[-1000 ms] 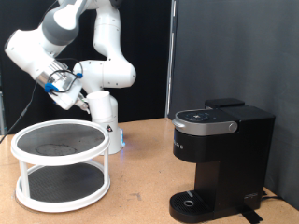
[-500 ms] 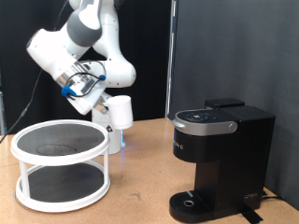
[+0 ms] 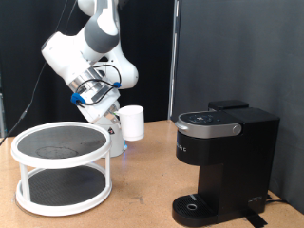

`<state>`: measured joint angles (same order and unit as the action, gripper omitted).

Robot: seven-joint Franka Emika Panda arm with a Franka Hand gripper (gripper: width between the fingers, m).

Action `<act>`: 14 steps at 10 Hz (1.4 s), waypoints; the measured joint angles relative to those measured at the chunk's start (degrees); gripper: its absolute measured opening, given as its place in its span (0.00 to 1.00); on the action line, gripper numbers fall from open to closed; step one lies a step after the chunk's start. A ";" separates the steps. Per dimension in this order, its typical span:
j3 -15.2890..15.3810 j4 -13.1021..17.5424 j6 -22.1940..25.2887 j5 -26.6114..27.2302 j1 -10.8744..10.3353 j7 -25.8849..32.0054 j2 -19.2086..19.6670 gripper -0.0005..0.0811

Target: Make a cup of coffee with the keurig machine

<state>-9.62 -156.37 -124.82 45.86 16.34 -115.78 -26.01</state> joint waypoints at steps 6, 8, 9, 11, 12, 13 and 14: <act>2.71 -0.31 -1.62 -1.49 -0.31 -3.82 1.43 0.02; 6.60 -0.66 -5.91 -2.86 -0.39 -7.61 4.03 0.02; 8.29 -0.73 -8.32 -2.86 -0.47 -8.64 5.76 0.02; 10.92 -0.78 -13.34 -2.36 -0.82 -9.54 9.59 0.02; 11.98 -0.77 -15.83 -2.13 -0.97 -9.70 11.64 0.02; 12.94 -0.70 -18.36 -1.65 -1.21 -9.81 13.85 0.02; 13.72 -0.48 -20.61 -0.42 -1.53 -9.78 16.13 0.02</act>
<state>4.11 -156.85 -145.43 45.44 14.81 -125.56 -9.88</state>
